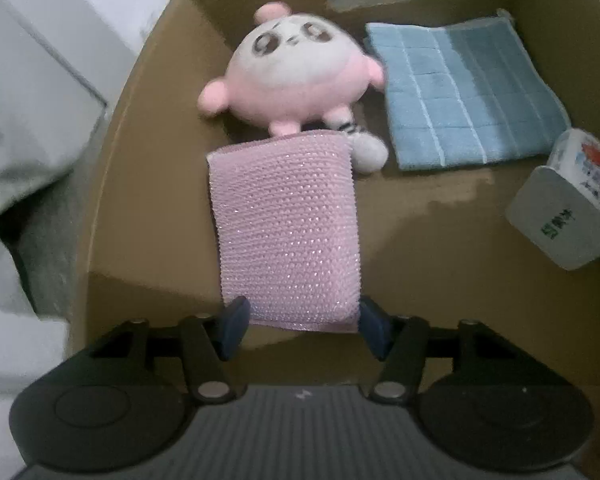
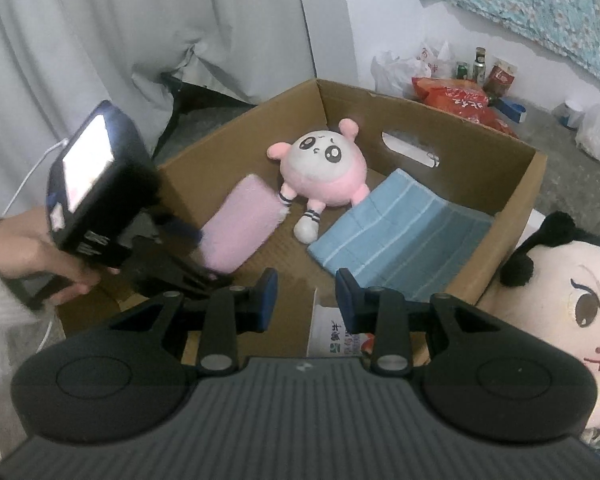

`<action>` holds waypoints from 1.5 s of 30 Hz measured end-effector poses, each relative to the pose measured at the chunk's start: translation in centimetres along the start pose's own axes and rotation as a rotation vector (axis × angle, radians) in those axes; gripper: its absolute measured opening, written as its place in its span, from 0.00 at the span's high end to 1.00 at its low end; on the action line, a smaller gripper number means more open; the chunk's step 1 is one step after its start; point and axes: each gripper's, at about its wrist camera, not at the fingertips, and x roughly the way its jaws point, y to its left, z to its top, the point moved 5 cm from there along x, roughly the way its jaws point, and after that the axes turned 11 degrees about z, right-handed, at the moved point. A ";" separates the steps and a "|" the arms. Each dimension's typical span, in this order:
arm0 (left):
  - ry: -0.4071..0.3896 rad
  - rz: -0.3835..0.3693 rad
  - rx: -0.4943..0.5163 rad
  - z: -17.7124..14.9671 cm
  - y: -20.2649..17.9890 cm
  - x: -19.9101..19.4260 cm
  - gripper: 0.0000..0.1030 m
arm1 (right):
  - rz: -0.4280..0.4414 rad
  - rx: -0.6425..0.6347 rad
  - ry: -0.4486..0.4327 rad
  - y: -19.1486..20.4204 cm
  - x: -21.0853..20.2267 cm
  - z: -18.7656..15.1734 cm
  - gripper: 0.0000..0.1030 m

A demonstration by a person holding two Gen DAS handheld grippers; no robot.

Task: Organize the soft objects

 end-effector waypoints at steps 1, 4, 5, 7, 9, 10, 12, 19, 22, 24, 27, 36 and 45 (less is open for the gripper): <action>-0.006 0.014 0.019 0.2 -0.3 0.0 0.24 | 0.002 0.001 0.000 -0.1 -0.1 0.0 0.69; -0.004 0.019 0.059 0.1 -1.0 -0.7 0.09 | 0.011 0.004 -0.007 -0.2 -0.4 0.2 0.69; -0.020 0.013 0.073 -0.2 -1.1 -1.3 0.09 | 0.012 0.003 -0.010 -0.2 -0.4 0.3 0.69; -0.045 0.016 0.077 -0.5 -1.1 -2.4 0.12 | 0.011 0.002 -0.020 -0.1 -0.7 0.4 0.69; -0.074 -0.007 0.048 -0.2 -0.8 -3.5 0.24 | 0.015 0.003 -0.032 0.0 -1.0 0.6 0.69; -0.096 -0.020 0.027 0.2 -0.6 -3.9 0.28 | 0.014 0.003 -0.036 0.1 -1.2 0.6 0.69; -0.143 -0.028 -0.019 1.4 -0.1 -4.0 0.44 | 0.013 0.004 -0.045 0.2 -1.6 0.5 0.69; -0.043 0.076 0.062 3.3 -1.3 0.4 0.37 | 0.005 0.009 -0.046 0.2 -2.6 0.1 0.69; -0.115 -0.038 -0.008 2.6 -1.3 -2.9 0.14 | 0.000 0.009 -0.068 0.0 -3.4 0.4 0.69; -0.194 -0.147 -0.033 2.1 -1.6 -5.8 0.06 | -0.020 0.005 -0.085 -0.2 -4.2 0.6 0.69; -0.297 -0.323 0.014 1.8 -3.8 -9.0 0.06 | -0.044 0.005 -0.099 -0.6 -5.2 0.7 0.68; -0.454 -0.290 0.321 3.5 -8.3 -8.4 0.06 | -0.067 0.009 -0.137 -1.1 -7.2 0.5 0.60; -0.331 -0.480 0.393 3.1 -10.2 -4.7 0.24 | -0.093 -0.129 0.034 -0.2 -3.8 1.0 0.63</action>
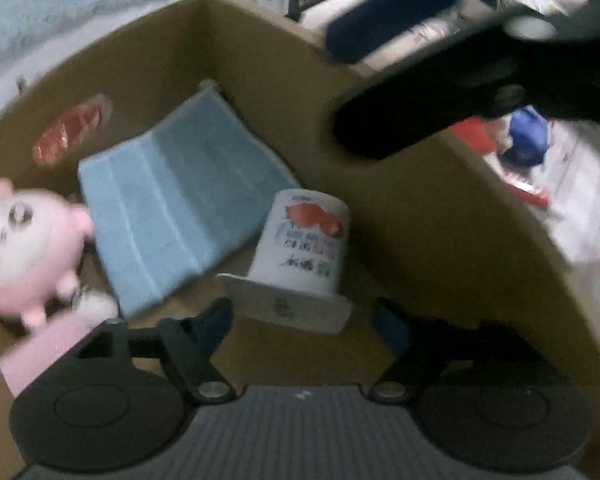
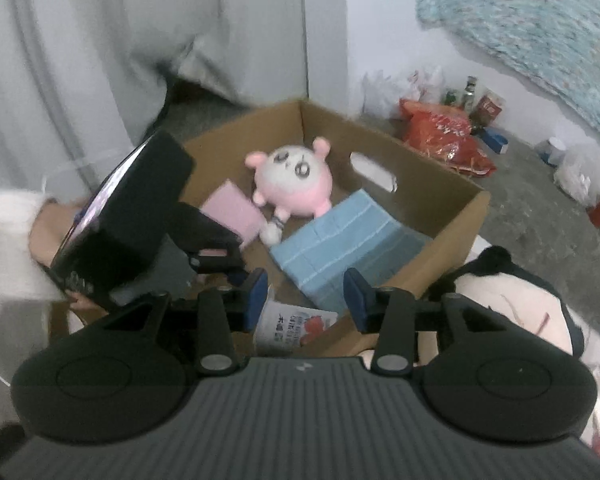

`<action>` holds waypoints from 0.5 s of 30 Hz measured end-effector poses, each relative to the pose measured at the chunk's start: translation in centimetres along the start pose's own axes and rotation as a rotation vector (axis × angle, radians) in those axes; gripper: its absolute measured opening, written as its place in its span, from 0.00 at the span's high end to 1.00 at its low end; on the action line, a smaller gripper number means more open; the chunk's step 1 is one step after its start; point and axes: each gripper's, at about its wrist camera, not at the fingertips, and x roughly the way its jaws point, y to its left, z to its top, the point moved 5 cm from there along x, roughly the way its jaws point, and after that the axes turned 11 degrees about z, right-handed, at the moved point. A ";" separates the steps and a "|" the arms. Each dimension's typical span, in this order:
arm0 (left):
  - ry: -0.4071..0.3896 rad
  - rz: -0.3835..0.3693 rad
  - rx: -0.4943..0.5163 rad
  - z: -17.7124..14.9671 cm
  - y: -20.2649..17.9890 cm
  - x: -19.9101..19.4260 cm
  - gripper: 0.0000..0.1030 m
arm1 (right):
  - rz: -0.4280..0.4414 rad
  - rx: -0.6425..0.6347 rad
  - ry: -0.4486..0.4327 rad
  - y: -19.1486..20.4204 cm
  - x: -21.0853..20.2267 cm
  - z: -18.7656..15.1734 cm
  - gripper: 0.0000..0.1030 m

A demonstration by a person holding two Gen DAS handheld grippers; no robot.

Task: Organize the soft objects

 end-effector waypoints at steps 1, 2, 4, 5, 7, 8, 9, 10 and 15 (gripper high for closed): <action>-0.015 0.026 0.030 0.2 -0.4 0.4 0.29 | -0.031 -0.015 0.030 -0.1 0.6 0.0 0.63; -0.028 0.048 0.056 0.5 -0.5 0.7 0.43 | -0.048 -0.030 0.036 -0.3 1.1 0.1 0.62; -0.049 0.077 -0.001 0.9 0.4 1.1 0.45 | -0.015 -0.009 0.056 -0.6 1.7 0.2 0.62; -0.045 0.057 -0.058 1.1 1.2 1.2 0.53 | 0.004 0.000 0.068 -0.7 2.0 0.4 0.63; -0.050 0.023 -0.148 1.0 2.3 1.2 0.98 | -0.012 -0.008 0.090 -0.8 2.8 0.7 0.63; -0.041 0.026 -0.167 0.8 2.7 1.1 0.99 | -0.029 -0.001 0.090 -1.0 3.2 1.0 0.63; -0.043 0.102 -0.176 0.6 3.5 0.8 0.97 | -0.031 0.023 0.090 -1.4 3.6 1.2 0.63; -0.042 0.123 -0.199 0.4 4.2 0.3 0.97 | -0.017 0.036 0.098 -1.5 4.0 1.4 0.64; 0.005 0.174 -0.189 -1.0 5.2 -1.3 0.80 | -0.043 -0.016 0.173 -0.7 6.6 1.8 0.63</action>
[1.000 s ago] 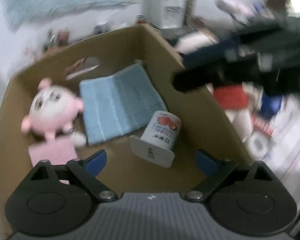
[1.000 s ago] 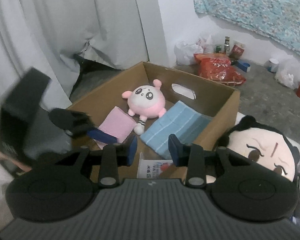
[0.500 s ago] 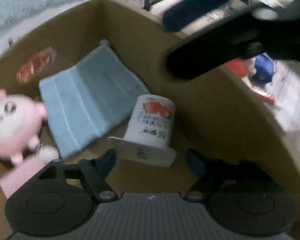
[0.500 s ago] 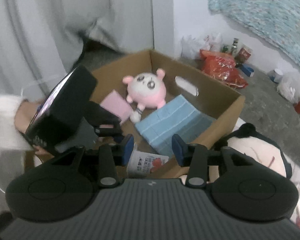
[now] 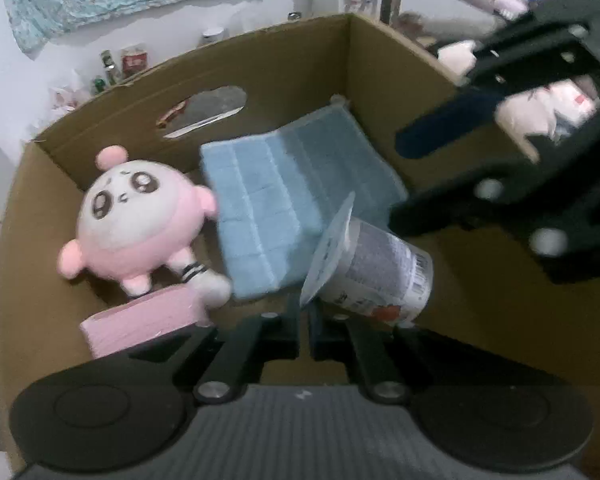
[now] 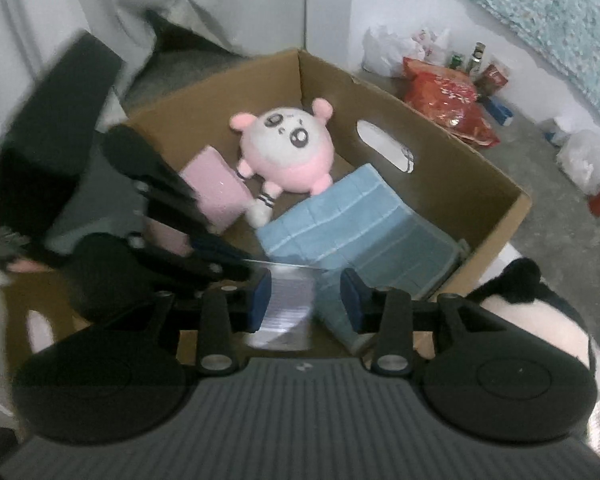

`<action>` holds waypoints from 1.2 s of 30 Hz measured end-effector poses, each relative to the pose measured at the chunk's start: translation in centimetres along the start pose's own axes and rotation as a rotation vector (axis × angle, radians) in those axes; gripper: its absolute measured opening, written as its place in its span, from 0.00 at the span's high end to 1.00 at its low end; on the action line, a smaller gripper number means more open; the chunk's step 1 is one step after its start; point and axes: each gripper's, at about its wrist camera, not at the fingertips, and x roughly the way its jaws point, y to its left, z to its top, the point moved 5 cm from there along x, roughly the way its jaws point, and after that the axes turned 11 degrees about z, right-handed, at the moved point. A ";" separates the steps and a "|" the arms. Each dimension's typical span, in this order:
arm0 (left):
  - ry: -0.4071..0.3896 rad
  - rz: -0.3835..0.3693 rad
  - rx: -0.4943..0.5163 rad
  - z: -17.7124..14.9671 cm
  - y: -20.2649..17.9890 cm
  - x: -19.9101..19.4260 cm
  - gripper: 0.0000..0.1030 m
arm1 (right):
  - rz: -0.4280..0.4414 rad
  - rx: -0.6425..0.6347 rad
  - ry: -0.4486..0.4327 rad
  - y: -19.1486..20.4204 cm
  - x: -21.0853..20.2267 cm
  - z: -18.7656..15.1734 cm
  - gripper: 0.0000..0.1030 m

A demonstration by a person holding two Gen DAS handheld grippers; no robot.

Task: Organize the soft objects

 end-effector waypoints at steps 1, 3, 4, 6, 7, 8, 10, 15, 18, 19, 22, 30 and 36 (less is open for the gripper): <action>0.004 0.009 0.012 -0.3 -0.2 -0.2 0.72 | 0.003 -0.015 0.028 0.1 0.5 0.0 0.61; 0.011 0.005 0.003 -0.7 0.0 -0.3 0.41 | 0.034 -0.010 0.093 0.2 1.6 -0.2 0.54; 0.014 -0.001 -0.042 -0.9 0.4 -0.5 0.41 | 0.037 -0.011 0.106 0.3 1.8 -0.1 0.46; 0.029 -0.054 -0.131 -1.5 1.5 -0.7 0.41 | 0.058 0.020 0.128 0.3 1.9 0.2 0.44; 0.027 -0.085 -0.164 -1.8 1.9 -0.9 0.41 | 0.071 0.031 0.137 0.1 2.0 0.4 0.40; 0.023 -0.104 -0.177 -1.8 2.0 -0.8 0.41 | 0.072 0.035 0.152 0.0 2.3 0.7 0.38; -0.026 -0.073 -0.145 -1.4 1.7 -1.1 0.42 | 0.066 0.045 0.165 0.0 2.8 1.4 0.45; -0.027 -0.102 0.012 -0.7 -0.5 1.1 0.96 | 0.171 0.134 0.219 0.1 5.0 1.7 0.78; -0.046 -0.021 -0.001 -1.1 -0.2 1.7 0.97 | 0.192 0.161 0.195 0.5 5.3 1.4 0.90; -0.053 -0.028 -0.009 -1.3 -0.3 1.6 0.97 | 0.193 0.184 0.193 0.4 5.6 1.3 0.92; -0.099 -0.008 -0.005 -1.1 -0.4 1.2 0.97 | 0.161 0.169 0.187 0.5 5.9 1.3 0.90; -0.096 0.050 0.002 -1.5 0.6 0.0 0.97 | 0.068 0.132 0.167 0.0 2.5 2.7 0.28; -0.094 0.136 0.021 -2.7 2.2 -3.0 1.00 | 0.171 0.264 0.141 -0.2 4.7 2.4 0.24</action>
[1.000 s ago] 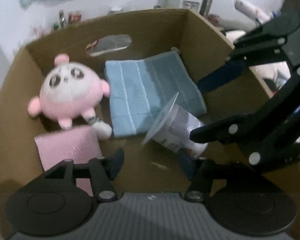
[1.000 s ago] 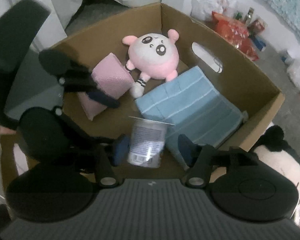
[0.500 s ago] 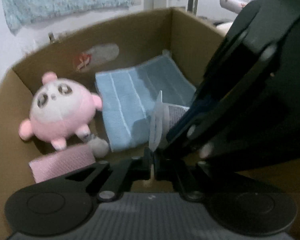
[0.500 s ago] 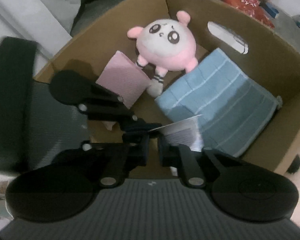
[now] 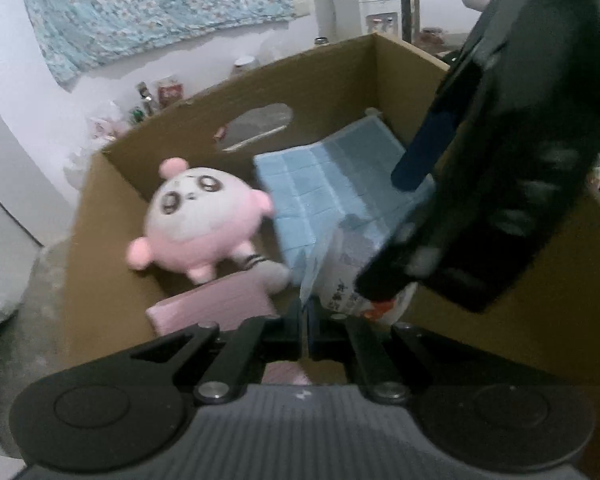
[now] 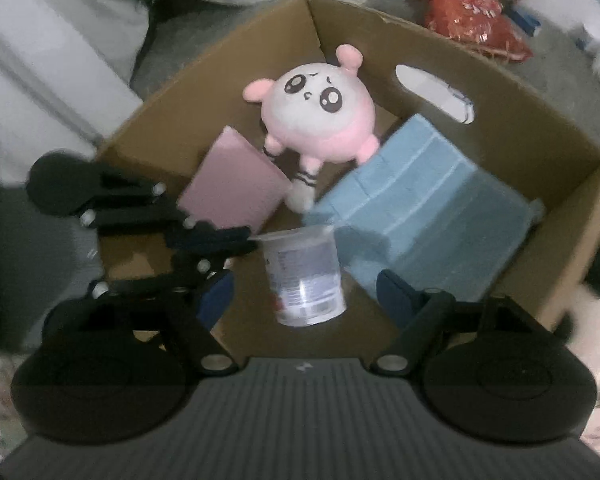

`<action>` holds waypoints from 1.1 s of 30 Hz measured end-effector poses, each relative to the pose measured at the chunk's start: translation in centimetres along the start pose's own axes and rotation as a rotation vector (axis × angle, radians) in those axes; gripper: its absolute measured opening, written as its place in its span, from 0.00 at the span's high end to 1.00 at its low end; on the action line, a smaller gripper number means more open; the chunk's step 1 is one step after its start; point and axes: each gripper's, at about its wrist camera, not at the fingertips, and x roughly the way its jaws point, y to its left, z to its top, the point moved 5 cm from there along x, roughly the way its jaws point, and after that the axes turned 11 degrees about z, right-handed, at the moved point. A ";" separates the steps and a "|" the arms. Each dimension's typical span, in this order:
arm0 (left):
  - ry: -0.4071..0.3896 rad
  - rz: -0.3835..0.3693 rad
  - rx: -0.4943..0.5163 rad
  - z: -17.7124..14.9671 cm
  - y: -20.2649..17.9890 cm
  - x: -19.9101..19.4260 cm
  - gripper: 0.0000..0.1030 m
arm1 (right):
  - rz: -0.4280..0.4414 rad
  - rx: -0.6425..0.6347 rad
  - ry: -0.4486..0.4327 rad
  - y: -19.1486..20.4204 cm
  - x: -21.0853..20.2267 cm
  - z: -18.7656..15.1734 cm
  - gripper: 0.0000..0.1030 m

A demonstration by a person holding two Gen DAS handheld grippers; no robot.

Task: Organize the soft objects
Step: 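Set the yogurt cup down in the box and open the right gripper, then grasp the white tape roll with the left gripper while the right gripper grasps the red toothpaste tube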

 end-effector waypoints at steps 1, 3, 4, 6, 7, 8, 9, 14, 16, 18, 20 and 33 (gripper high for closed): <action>-0.010 0.018 0.007 0.0 0.2 -0.5 1.00 | 0.027 0.036 -0.020 0.0 0.4 0.1 0.24; -0.002 0.034 0.037 -0.2 0.2 -1.1 1.00 | 0.052 0.152 -0.106 -0.8 0.8 0.5 0.34; -0.011 0.061 0.055 -0.3 0.1 -1.5 1.00 | 0.049 0.192 -0.126 -1.1 1.2 0.7 0.48; -0.025 0.086 0.118 -0.4 -0.7 -2.2 0.99 | 0.094 0.255 -0.107 -1.8 2.2 0.8 0.51; -0.036 0.086 0.130 -0.3 -1.0 -2.5 1.00 | 0.106 0.273 -0.087 -1.9 2.6 0.6 0.49; -0.046 0.081 0.133 -0.1 -1.2 -2.7 0.99 | 0.092 0.263 -0.081 -1.9 3.0 0.5 0.48; -0.048 0.076 0.131 0.0 -1.1 -2.7 0.94 | 0.100 0.248 -0.087 -1.8 3.1 0.4 0.48; -0.029 0.074 0.012 0.2 1.1 -2.3 0.36 | 0.126 0.306 -0.088 -2.4 3.3 -0.3 0.45; -0.023 0.042 0.002 0.1 1.4 -2.2 0.39 | 0.098 0.281 -0.104 -1.8 2.9 -0.3 0.45; 0.005 -0.016 -0.007 -0.3 1.4 -2.0 0.60 | 0.069 0.225 -0.110 -1.4 2.4 0.0 0.46; 0.056 -0.027 -0.014 -0.5 1.2 -0.9 0.77 | 0.021 0.183 -0.120 -1.2 2.0 0.2 0.56; 0.039 0.069 -0.101 0.4 0.6 -5.1 0.52 | 0.017 -0.026 -0.446 1.7 -13.0 -3.2 0.56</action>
